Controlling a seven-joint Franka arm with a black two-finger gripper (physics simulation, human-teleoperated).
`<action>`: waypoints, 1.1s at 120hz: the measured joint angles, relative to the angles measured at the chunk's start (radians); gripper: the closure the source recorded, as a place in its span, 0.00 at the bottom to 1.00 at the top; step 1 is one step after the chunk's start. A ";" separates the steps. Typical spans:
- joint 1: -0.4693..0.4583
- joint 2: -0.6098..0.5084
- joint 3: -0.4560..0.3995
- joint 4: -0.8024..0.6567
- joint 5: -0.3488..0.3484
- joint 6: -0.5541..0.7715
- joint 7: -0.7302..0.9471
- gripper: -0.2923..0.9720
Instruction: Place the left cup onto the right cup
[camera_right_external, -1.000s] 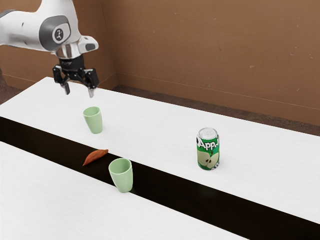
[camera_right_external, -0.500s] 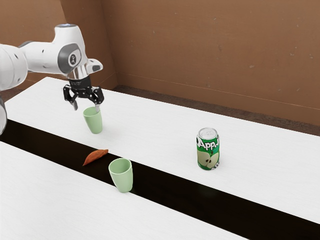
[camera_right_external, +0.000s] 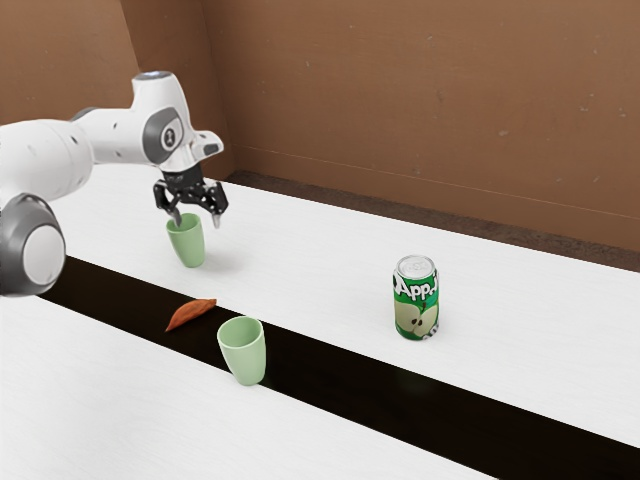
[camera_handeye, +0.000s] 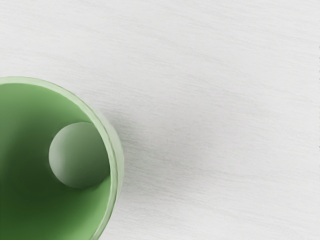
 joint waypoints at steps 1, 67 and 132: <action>0.001 0.003 -0.001 0.003 0.000 0.000 0.001 0.23; 0.016 0.077 -0.010 0.036 -0.003 0.044 0.051 0.25; 0.017 0.063 -0.003 0.028 -0.011 0.037 0.065 0.82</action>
